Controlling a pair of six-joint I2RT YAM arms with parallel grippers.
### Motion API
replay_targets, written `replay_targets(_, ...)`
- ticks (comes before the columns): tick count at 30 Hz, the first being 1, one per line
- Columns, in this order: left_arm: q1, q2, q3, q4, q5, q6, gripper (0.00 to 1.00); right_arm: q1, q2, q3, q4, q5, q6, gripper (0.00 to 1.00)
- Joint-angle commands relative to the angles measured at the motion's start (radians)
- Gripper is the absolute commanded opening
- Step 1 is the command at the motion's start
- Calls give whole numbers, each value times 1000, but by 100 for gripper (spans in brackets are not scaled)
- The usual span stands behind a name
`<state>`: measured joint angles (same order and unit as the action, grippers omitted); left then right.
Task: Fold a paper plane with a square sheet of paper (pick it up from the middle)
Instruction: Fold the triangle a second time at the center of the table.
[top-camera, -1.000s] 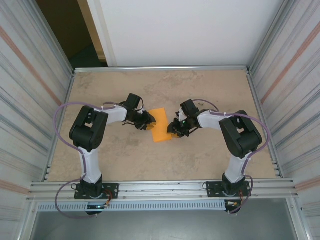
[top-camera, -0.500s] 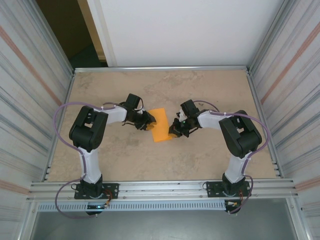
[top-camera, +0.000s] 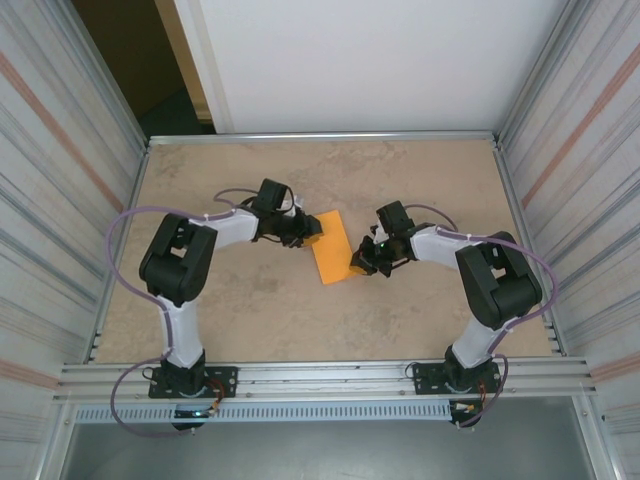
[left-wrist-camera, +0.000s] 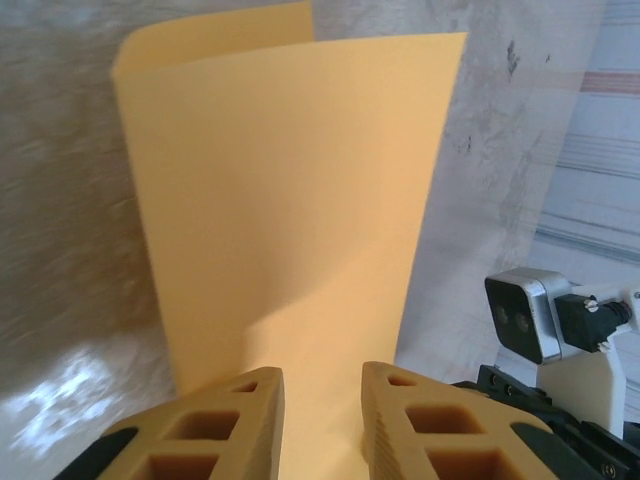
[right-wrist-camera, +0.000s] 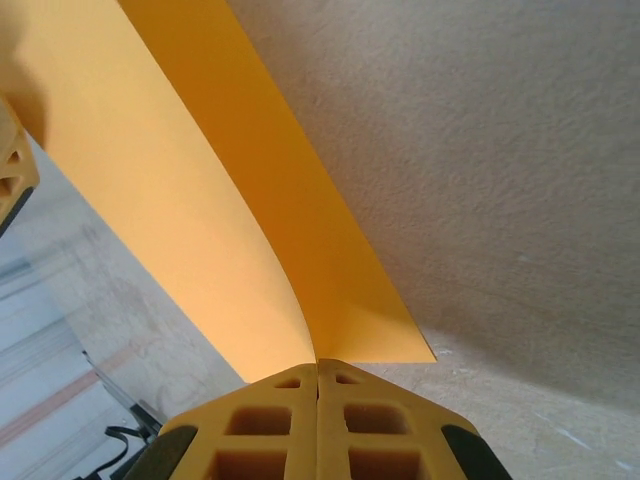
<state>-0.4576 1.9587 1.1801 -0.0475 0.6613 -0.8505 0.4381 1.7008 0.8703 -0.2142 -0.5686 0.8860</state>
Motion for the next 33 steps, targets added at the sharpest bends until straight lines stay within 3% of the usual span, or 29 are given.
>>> replay_targets(1, -15, 40, 48, -56, -30, 49, 26, -2, -36, -14, -24, 13, 52, 0)
replay_targets(14, -13, 98, 84, -104, -59, 67, 25, 3, 9, 40, -61, -51, 23, 5)
replay_targets(33, -13, 117, 101, -151, -85, 105, 24, 66, 138, 185, -50, -97, 2, 1)
